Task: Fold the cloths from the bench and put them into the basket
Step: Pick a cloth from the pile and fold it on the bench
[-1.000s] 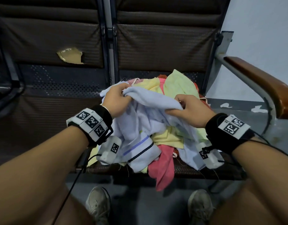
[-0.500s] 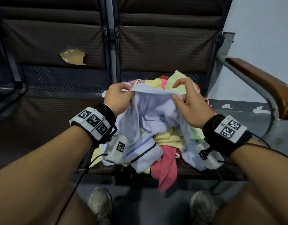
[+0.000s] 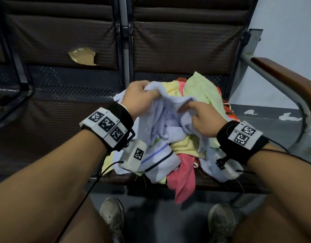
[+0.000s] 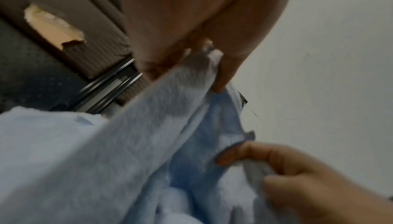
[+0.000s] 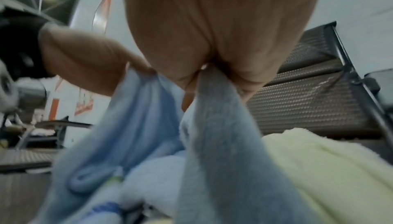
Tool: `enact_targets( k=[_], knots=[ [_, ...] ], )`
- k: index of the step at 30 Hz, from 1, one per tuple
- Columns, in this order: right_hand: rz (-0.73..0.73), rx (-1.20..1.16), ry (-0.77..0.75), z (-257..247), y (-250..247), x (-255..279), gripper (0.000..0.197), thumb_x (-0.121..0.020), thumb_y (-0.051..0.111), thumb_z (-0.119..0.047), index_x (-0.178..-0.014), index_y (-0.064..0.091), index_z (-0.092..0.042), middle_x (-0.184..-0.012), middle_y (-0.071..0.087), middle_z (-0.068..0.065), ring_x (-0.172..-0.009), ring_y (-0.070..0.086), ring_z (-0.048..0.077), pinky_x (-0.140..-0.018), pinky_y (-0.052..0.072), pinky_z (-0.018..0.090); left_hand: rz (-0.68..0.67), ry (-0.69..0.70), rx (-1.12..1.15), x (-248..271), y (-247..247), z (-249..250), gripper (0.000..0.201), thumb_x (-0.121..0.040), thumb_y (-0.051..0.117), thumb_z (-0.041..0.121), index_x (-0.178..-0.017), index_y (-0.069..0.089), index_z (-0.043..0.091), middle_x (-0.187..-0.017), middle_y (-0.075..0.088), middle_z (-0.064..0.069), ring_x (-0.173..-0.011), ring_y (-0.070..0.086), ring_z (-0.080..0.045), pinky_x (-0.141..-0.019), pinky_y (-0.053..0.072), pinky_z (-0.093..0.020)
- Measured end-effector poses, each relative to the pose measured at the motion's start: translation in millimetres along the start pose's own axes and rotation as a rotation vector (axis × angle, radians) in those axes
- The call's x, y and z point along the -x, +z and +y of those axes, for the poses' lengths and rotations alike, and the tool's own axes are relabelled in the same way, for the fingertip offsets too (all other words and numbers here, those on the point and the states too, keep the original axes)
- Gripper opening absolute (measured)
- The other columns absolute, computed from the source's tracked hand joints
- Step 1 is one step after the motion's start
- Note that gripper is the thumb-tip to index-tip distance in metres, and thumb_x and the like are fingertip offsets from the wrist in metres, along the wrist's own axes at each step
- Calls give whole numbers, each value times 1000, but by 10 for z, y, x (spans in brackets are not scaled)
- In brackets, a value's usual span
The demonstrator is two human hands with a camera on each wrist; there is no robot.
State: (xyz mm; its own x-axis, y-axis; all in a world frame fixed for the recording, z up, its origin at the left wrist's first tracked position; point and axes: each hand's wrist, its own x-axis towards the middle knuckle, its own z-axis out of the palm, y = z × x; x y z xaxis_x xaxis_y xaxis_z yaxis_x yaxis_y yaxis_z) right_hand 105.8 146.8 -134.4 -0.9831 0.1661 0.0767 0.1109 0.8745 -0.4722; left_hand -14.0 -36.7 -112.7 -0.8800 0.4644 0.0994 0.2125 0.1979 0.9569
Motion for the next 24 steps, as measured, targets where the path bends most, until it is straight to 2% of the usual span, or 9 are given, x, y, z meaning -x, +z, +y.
enact_targets(
  k=[3, 6, 9, 10, 12, 15, 18, 20, 24],
  knots=[
    [-61, -92, -45, -141, 46, 40, 57, -75, 36, 11, -104, 69, -25, -115, 70, 7, -104, 64, 29, -92, 51, 40, 110, -73, -103, -87, -42, -82, 28, -94, 56, 21, -68, 54, 12, -68, 50, -4, -64, 49, -17, -62, 39, -26],
    [-292, 14, -57, -255, 144, 71, 57, -75, 37, 10, -97, 73, -28, -107, 72, 8, -85, 63, 27, -76, 52, 36, 114, -190, 191, -74, -27, -42, 28, -103, 42, 19, -86, 55, 2, -69, 59, -16, -60, 65, -25, -59, 52, -29],
    [-376, 13, 10, -296, 207, 58, 51, -83, 39, 3, -95, 77, -28, -83, 73, -8, -70, 58, 18, -67, 48, 31, 28, -216, 427, 66, 87, 97, 32, -105, 33, 14, -90, 55, -4, -70, 71, -18, -67, 75, -28, -57, 59, -29],
    [-336, -33, 25, -305, 230, 50, 43, -87, 41, -3, -87, 76, -27, -70, 68, -15, -67, 55, 15, -66, 46, 29, -4, -227, 476, 101, 125, 138, 35, -104, 33, 13, -89, 58, -6, -75, 74, -21, -72, 75, -29, -61, 61, -31],
    [-217, -187, 48, -330, 297, 25, 31, -93, 51, -27, -63, 57, -23, -56, 48, -12, -56, 43, 12, -63, 39, 31, -69, -251, 535, 149, 173, 204, 39, -102, 35, 15, -90, 64, -9, -87, 75, -23, -82, 76, -30, -73, 63, -33],
    [-134, -217, 90, -360, 419, 3, 59, -88, 58, -61, -55, 38, -17, -44, 35, -7, -42, 32, 10, -51, 28, 26, -126, -240, 523, 189, 212, 263, 37, -101, 40, 22, -98, 67, -3, -92, 77, -16, -88, 75, -26, -73, 59, -28],
    [-150, -76, 89, -300, 497, -18, 52, -101, 50, -45, -63, 46, -10, -52, 42, 2, -49, 39, 17, -59, 33, 33, -77, -210, 485, 188, 223, 321, 36, -101, 41, 24, -92, 67, 2, -84, 77, -12, -76, 75, -22, -58, 54, -22],
    [-110, -100, 99, -241, 414, -56, 43, -103, 47, -32, -66, 47, -10, -57, 42, 4, -52, 39, 18, -60, 32, 32, 52, -191, 466, 148, 177, 295, 32, -101, 40, 19, -91, 64, 1, -76, 74, -14, -60, 71, -20, -47, 49, -20],
    [265, -185, 54, -33, -3, -113, 39, -93, 51, -11, -57, 42, -21, -55, 40, -4, -56, 38, 17, -54, 27, 33, 323, -158, 321, 22, -54, 51, 29, -100, 38, 14, -85, 61, 7, -84, 67, -16, -63, 68, -25, -47, 50, -24]
  ],
)
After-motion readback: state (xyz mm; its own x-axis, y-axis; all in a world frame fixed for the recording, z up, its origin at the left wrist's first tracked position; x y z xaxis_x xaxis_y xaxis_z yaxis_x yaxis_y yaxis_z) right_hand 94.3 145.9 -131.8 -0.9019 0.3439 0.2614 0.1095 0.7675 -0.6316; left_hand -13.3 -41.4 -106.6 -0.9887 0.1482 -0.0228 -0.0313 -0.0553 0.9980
